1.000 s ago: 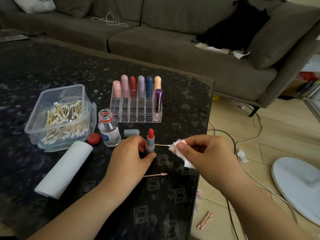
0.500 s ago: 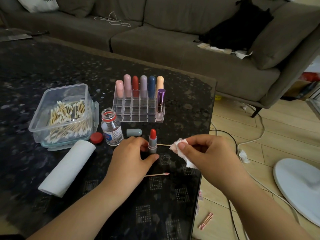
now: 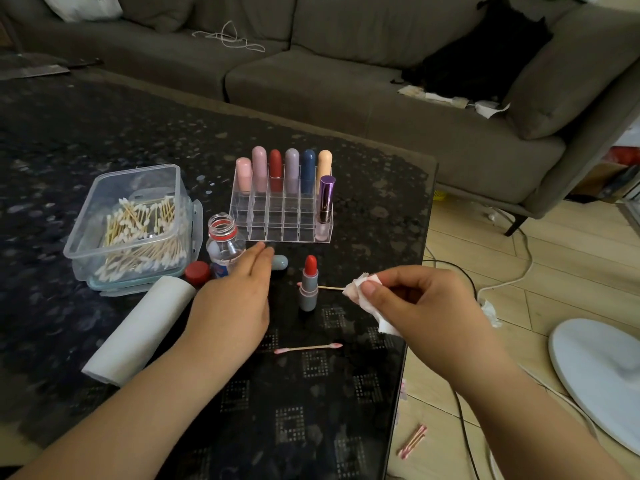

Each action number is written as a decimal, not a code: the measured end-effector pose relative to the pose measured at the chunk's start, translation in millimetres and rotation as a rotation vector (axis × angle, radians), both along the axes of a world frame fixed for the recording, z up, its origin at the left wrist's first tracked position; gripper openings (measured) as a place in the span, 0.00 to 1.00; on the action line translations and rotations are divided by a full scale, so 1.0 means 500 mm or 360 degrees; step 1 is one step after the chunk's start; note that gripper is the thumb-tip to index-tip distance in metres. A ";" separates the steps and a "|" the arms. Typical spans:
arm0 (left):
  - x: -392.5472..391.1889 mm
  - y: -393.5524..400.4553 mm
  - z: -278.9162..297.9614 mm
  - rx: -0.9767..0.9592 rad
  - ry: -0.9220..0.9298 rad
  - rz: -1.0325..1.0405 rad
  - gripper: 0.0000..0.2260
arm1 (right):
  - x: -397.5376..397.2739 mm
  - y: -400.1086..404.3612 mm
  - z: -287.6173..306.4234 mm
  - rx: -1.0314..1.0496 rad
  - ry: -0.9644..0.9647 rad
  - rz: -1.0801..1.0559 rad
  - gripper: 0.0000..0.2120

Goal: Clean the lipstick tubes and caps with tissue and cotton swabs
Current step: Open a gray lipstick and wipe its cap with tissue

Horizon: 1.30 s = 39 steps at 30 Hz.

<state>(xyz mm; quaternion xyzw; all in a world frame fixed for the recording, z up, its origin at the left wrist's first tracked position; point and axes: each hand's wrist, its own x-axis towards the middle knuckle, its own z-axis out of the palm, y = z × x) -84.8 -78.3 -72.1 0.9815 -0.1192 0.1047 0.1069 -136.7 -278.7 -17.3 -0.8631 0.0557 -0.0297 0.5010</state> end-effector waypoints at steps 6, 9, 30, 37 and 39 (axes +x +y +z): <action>0.029 -0.003 -0.010 0.0095 -0.0004 0.0087 0.22 | -0.001 0.010 0.000 -0.0044 -0.0013 0.0046 0.06; 0.026 -0.007 -0.006 0.0076 0.0061 0.0069 0.16 | 0.002 0.012 0.001 -0.0039 -0.0017 0.0064 0.07; -0.083 0.066 0.093 -0.1262 0.0089 -0.0257 0.12 | -0.031 0.061 0.041 -0.0161 -0.0235 0.0481 0.08; -0.088 0.076 0.093 -0.1129 0.0096 -0.0319 0.06 | -0.029 0.086 0.043 -0.0241 -0.0315 0.0334 0.07; -0.085 0.079 0.093 -0.1047 0.0118 -0.0387 0.08 | -0.028 0.091 0.045 -0.0223 -0.0342 0.0371 0.04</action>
